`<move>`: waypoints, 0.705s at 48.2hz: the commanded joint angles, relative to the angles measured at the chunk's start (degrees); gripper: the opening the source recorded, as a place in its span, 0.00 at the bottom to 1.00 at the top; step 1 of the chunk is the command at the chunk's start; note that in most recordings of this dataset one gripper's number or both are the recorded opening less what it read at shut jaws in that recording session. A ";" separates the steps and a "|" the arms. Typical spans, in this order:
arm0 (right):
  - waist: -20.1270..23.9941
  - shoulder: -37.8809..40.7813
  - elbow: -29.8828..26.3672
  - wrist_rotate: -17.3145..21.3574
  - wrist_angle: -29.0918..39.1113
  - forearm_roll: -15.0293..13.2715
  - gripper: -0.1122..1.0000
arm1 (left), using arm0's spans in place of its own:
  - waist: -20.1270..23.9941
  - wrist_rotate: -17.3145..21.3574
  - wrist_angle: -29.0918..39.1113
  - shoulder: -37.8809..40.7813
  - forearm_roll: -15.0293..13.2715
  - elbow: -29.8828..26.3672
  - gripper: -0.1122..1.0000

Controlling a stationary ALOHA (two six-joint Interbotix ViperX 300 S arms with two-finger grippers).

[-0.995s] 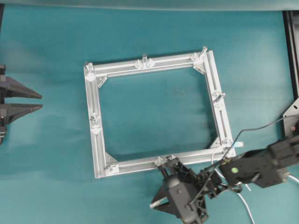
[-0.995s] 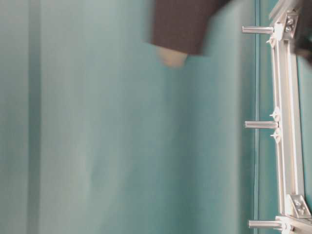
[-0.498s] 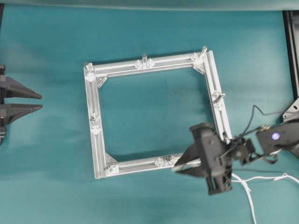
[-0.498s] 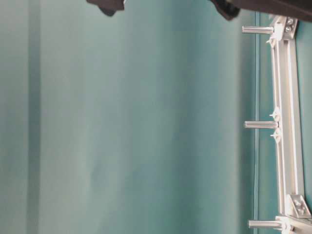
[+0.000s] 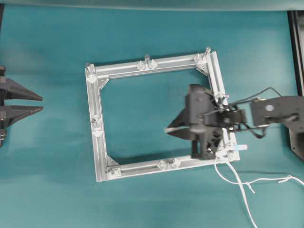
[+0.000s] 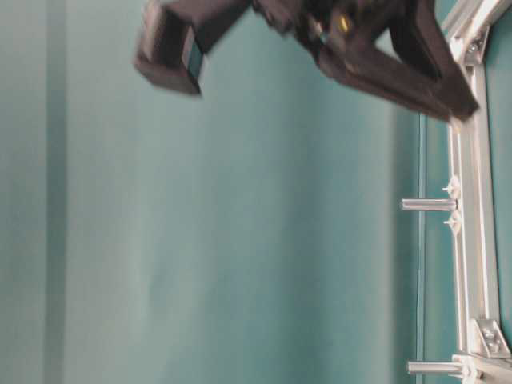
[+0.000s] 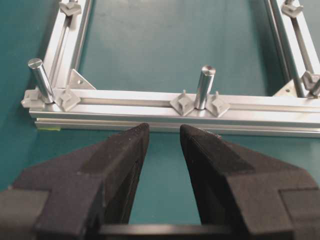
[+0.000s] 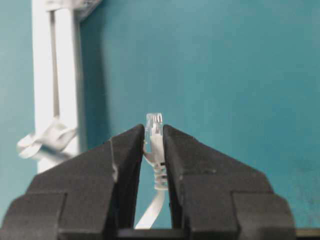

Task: Move the cable alternately left and right between 8 pins so it hooks onto each one.
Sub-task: 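Lift the cable connector with the right gripper and carry it into the frame, then route the cable with the right gripper along the bottom rail toward the lower-left corner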

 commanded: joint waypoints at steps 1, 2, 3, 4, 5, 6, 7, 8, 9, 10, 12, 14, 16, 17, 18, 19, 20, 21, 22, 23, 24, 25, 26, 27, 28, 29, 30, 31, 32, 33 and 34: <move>-0.18 2.64 -4.83 0.26 2.11 -0.09 0.24 | -0.09 0.09 -0.53 0.09 0.00 -0.53 0.50; -0.18 3.34 -5.62 0.35 2.64 -0.09 0.24 | -0.09 0.09 -0.53 0.00 -0.09 -0.53 0.50; -0.18 4.04 -6.42 0.44 3.16 -0.09 0.25 | -0.09 0.09 -0.53 -0.09 0.00 -0.53 0.50; -0.18 4.66 -7.21 0.53 3.60 -0.09 0.25 | -0.09 0.09 -0.53 -0.26 0.00 -0.44 0.50; -0.18 5.27 -8.00 0.62 4.04 -0.09 0.25 | -0.09 0.09 -0.53 -0.44 0.00 -0.44 0.50; -0.18 5.89 -8.70 0.70 4.39 -0.09 0.25 | -0.09 0.09 -0.53 -0.62 -0.09 -0.35 0.50; -0.18 6.59 -9.49 0.79 4.75 -0.09 0.25 | -0.09 0.00 -0.53 -0.88 0.00 -0.26 0.50; -0.26 7.12 -10.20 0.88 5.10 -0.09 0.25 | -0.09 0.09 -0.53 -1.14 0.00 -0.18 0.50; -0.26 7.73 -10.90 0.97 5.45 -0.09 0.25 | -0.09 0.00 -0.53 -1.41 0.00 -0.18 0.50; -0.26 8.26 -11.78 1.14 5.71 -0.09 0.24 | -0.09 0.00 -0.53 -1.67 0.00 0.00 0.50; -0.26 9.32 -13.10 1.49 6.33 -0.09 0.25 | -0.09 0.00 -0.53 -2.37 -0.09 0.18 0.50; -0.26 10.46 -14.68 2.02 7.03 -0.09 0.25 | -0.09 0.09 -0.53 -3.08 0.00 0.35 0.50; -0.26 11.25 -15.91 2.55 7.65 -0.09 0.25 | -0.09 0.09 -0.53 -3.87 -0.09 0.62 0.50; -0.26 11.60 -16.44 2.72 7.91 -0.09 0.24 | -0.09 0.09 -0.53 -4.22 0.00 0.70 0.50; -0.26 11.95 -16.96 2.99 8.26 -0.09 0.25 | -0.09 0.09 -0.53 -4.66 0.00 0.79 0.50; -0.26 12.30 -17.49 3.25 8.53 -0.09 0.25 | -0.09 0.09 -0.53 -5.01 0.00 0.88 0.50; -0.26 12.57 -17.93 3.43 8.79 -0.09 0.25 | -0.09 0.09 -0.53 -5.36 -0.09 0.97 0.50; -0.26 12.83 -18.37 3.52 9.05 -0.09 0.25 | -0.09 0.09 -0.53 -5.80 0.00 1.14 0.50; -0.26 13.10 -18.81 3.69 9.32 -0.09 0.24 | 0.00 0.09 -0.53 -6.15 0.00 1.32 0.50; -0.26 13.27 -19.16 3.87 9.58 -0.09 0.25 | 0.00 0.09 -0.53 -6.50 0.00 1.41 0.50; -0.26 13.45 -19.51 3.96 9.93 -0.09 0.25 | -0.09 0.18 -0.53 -6.77 0.00 1.49 0.50; -0.18 13.62 -19.86 4.13 10.11 -0.09 0.25 | 0.00 0.18 -0.53 -7.12 0.00 1.49 0.50; -0.26 13.80 -20.04 4.22 10.28 -0.09 0.24 | -0.09 0.18 -0.53 -7.29 0.00 1.58 0.50; -0.18 13.89 -20.30 4.31 10.46 -0.09 0.25 | -0.09 0.18 -0.53 -7.47 0.00 1.67 0.50; -0.18 13.97 -20.48 4.39 10.55 -0.09 0.25 | 0.00 0.18 -0.53 -7.73 0.00 1.76 0.50; -0.18 14.06 -20.65 4.48 10.55 -0.09 0.25 | -0.09 0.18 -0.44 -7.91 0.00 1.76 0.50; -0.18 14.06 -20.74 4.48 10.55 -0.09 0.25 | 0.00 0.18 -0.44 -8.00 0.00 1.76 0.50; -0.09 14.15 -20.83 4.66 10.55 -0.09 0.24 | -0.09 0.18 -0.35 -8.09 0.00 1.76 0.50; 0.00 14.15 -20.92 4.83 10.55 -0.09 0.25 | 0.00 0.18 -0.44 -8.09 0.00 1.76 0.50; 0.09 14.06 -20.92 5.10 10.55 -0.09 0.25 | -0.09 0.18 -0.44 -8.09 0.00 1.76 0.50; 0.18 14.15 -20.92 5.36 10.55 -0.09 0.24 | 0.00 0.18 -0.35 -8.09 0.00 1.76 0.50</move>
